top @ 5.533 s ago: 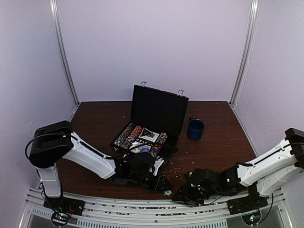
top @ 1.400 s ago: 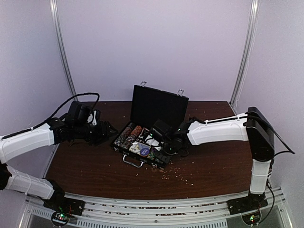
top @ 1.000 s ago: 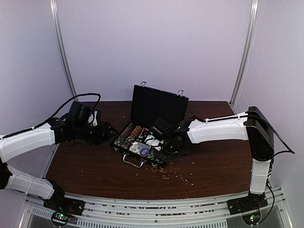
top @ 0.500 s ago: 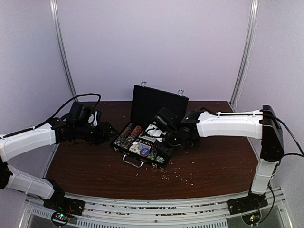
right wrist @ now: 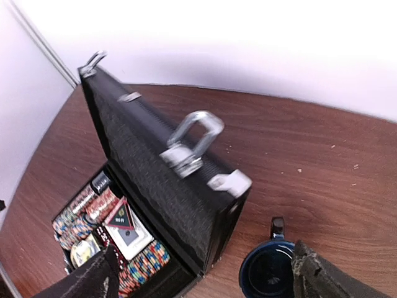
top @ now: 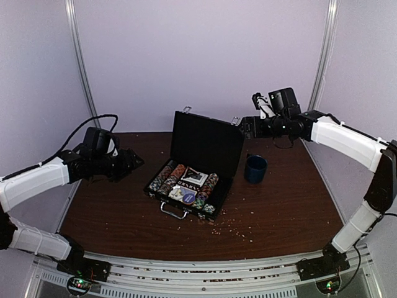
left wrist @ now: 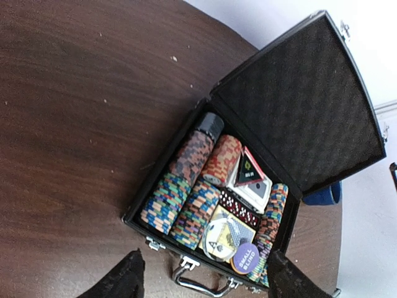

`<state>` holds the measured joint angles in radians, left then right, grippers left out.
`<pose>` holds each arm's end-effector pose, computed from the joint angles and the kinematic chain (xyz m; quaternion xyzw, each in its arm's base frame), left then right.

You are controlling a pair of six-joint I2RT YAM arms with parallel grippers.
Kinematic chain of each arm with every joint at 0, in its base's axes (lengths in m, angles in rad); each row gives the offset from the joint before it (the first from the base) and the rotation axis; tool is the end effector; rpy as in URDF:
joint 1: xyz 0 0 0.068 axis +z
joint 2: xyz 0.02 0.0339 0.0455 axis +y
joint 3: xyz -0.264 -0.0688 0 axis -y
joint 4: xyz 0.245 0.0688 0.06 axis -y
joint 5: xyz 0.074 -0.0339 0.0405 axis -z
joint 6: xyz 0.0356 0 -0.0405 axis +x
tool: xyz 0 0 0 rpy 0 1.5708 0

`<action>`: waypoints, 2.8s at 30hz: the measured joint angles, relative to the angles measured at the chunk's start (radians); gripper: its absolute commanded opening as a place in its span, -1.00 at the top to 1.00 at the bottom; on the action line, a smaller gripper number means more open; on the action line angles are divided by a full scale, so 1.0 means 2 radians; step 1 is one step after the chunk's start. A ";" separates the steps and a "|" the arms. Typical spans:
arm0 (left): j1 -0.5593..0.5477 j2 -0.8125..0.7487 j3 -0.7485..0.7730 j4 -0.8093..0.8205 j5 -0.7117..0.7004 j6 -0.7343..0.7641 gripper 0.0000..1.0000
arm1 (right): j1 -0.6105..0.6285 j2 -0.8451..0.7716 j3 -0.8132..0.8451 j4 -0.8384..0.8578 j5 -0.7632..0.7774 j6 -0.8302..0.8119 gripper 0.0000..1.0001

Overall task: Pack up texas hold em set
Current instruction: Close the box lid on the chip case, then press the left-side button of the box for the chip case.

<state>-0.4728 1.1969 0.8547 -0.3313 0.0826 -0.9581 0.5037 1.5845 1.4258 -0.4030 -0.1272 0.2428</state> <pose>0.2302 -0.1210 0.2653 -0.1989 0.8782 -0.3124 0.3027 0.3197 0.1814 0.3398 -0.1441 0.8622 0.2277 0.4289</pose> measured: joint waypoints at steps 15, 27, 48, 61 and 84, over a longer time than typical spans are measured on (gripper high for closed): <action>0.047 0.092 0.085 0.011 0.027 0.063 -0.40 | -0.087 0.189 0.085 0.084 -0.258 0.049 -0.82; 0.058 0.108 0.111 -0.002 0.038 0.099 -0.40 | -0.079 0.188 0.078 0.096 -0.421 0.050 -0.79; 0.059 0.012 -0.002 -0.003 0.079 0.074 -0.24 | 0.067 -0.101 -0.152 -0.024 -0.274 0.057 -0.58; 0.058 0.136 -0.014 0.039 0.182 0.090 0.17 | 0.209 0.198 0.099 -0.078 0.021 0.067 -0.14; 0.054 0.210 -0.014 0.036 0.202 0.114 0.60 | 0.234 0.376 0.322 -0.161 0.055 0.027 -0.09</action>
<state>-0.3641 1.6165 0.8268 -0.2584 0.4873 -0.7303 0.9718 2.3371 2.0697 -0.7258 -0.0170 0.2970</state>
